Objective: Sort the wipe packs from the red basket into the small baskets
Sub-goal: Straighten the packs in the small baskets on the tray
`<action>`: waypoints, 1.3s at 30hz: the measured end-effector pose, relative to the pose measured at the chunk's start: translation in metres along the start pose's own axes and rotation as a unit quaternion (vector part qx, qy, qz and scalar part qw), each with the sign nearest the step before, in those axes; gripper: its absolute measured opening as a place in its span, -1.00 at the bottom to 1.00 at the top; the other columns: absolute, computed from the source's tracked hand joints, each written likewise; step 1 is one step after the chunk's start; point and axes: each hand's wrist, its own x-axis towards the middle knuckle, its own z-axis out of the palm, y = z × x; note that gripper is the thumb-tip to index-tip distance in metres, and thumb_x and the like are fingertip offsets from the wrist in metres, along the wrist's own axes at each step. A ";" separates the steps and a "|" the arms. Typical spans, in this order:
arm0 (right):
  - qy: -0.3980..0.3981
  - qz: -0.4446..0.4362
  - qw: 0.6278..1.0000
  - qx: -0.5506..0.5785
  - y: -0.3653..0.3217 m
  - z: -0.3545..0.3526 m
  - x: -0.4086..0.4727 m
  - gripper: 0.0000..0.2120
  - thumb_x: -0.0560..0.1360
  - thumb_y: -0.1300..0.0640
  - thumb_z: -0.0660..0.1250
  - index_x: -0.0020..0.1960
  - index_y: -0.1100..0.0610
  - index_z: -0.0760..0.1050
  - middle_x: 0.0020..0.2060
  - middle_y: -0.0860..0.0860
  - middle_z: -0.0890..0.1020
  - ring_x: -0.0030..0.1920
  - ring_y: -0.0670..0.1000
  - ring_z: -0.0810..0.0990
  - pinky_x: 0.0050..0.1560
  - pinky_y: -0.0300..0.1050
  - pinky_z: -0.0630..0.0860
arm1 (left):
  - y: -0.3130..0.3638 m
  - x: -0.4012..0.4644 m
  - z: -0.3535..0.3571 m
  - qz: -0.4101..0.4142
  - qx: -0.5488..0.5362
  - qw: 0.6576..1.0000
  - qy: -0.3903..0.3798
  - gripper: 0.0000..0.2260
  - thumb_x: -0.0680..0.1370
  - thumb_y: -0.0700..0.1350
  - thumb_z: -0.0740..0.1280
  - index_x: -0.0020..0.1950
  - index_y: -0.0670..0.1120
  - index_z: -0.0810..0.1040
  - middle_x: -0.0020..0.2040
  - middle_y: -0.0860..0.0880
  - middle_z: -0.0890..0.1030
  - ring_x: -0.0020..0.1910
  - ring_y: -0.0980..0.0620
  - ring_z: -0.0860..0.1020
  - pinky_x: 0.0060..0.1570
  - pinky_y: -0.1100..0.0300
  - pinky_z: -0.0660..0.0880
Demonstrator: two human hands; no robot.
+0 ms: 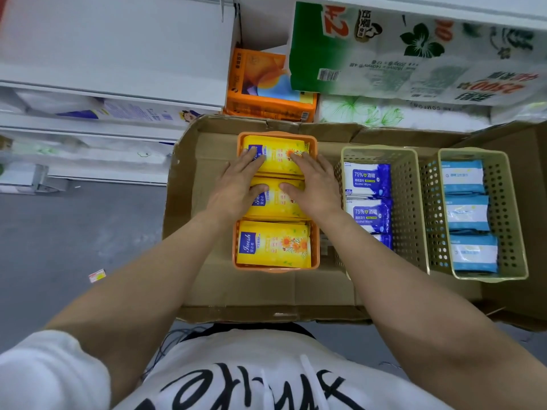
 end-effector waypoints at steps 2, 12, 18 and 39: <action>-0.006 -0.001 1.000 0.003 -0.001 -0.002 0.001 -0.32 0.51 -0.22 0.34 0.55 -0.19 0.17 0.55 -0.07 0.24 0.58 0.07 0.02 0.48 0.19 0.17 | 0.002 -0.001 -0.001 -0.005 -0.004 1.000 -0.002 -0.43 0.62 0.04 0.28 0.59 0.00 0.17 0.61 0.00 0.12 0.58 -0.02 0.07 0.53 -0.08 0.08; 0.003 -0.018 0.997 0.071 0.008 -0.009 -0.043 -0.36 0.46 -0.16 0.43 0.49 -0.09 0.35 0.55 -0.02 0.25 0.56 0.09 0.06 0.50 0.09 0.09 | 0.004 -0.057 0.003 0.041 -0.032 0.997 0.049 -0.52 0.56 0.03 0.37 0.46 -0.04 0.44 0.53 -0.08 0.32 0.47 -0.10 0.33 0.39 -0.21 0.33; -0.029 -0.015 0.999 0.021 0.004 0.001 -0.064 -0.37 0.49 -0.22 0.37 0.50 -0.12 0.31 0.55 -0.04 0.26 0.57 0.07 0.03 0.53 0.16 0.10 | 0.006 -0.068 0.013 0.010 -0.033 0.999 0.026 -0.49 0.57 0.04 0.35 0.51 0.02 0.35 0.56 -0.04 0.27 0.48 -0.09 0.31 0.42 -0.12 0.31; 0.092 0.135 0.952 0.260 0.012 -0.007 -0.079 -0.50 0.48 -0.06 0.46 0.37 0.00 0.46 0.25 -0.02 0.59 0.23 -0.05 0.53 0.17 -0.05 0.52 | 0.007 -0.084 0.016 -0.146 -0.241 0.954 0.107 -0.47 0.53 0.03 0.42 0.47 0.01 0.38 0.21 0.05 0.48 0.08 0.21 0.52 -0.08 0.39 0.50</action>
